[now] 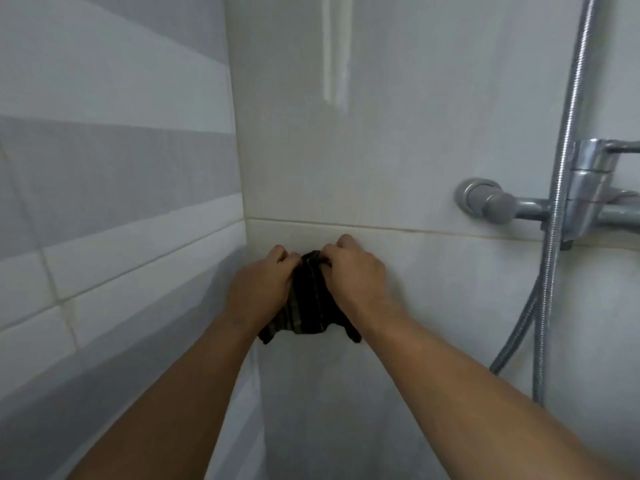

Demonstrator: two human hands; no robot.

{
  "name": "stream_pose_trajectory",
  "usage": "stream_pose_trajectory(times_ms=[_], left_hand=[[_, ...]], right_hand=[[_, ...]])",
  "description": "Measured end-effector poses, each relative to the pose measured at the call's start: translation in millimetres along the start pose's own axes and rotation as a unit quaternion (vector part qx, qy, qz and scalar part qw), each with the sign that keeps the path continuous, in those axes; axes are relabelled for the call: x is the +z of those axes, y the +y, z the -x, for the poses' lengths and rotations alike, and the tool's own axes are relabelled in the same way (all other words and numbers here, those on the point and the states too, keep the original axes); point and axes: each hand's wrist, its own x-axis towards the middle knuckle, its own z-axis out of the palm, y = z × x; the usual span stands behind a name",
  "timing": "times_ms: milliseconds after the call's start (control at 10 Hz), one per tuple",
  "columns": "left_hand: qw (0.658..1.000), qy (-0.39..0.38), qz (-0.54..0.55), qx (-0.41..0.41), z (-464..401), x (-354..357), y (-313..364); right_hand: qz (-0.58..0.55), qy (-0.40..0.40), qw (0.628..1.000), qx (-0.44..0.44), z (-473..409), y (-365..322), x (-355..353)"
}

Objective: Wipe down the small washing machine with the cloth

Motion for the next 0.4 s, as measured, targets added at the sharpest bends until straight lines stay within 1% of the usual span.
stream_pose_trajectory(times_ms=[100, 200, 300, 400], left_hand=[[0.998, -0.027, 0.044, -0.035, -1, 15, 2], [0.988, -0.050, 0.123, -0.079, 14, 28, 17], [0.919, -0.079, 0.322, -0.214, 19, 18, 38], [0.849, -0.089, 0.428, -0.297, 47, -1, 58]], right_hand=[[0.041, -0.006, 0.999, -0.030, 2, 6, 8], [0.047, -0.019, 0.998, -0.038, 18, 13, 18], [0.026, -0.137, 0.990, -0.010, 34, 8, 10], [0.006, -0.255, 0.967, 0.022, 46, -4, -17]])
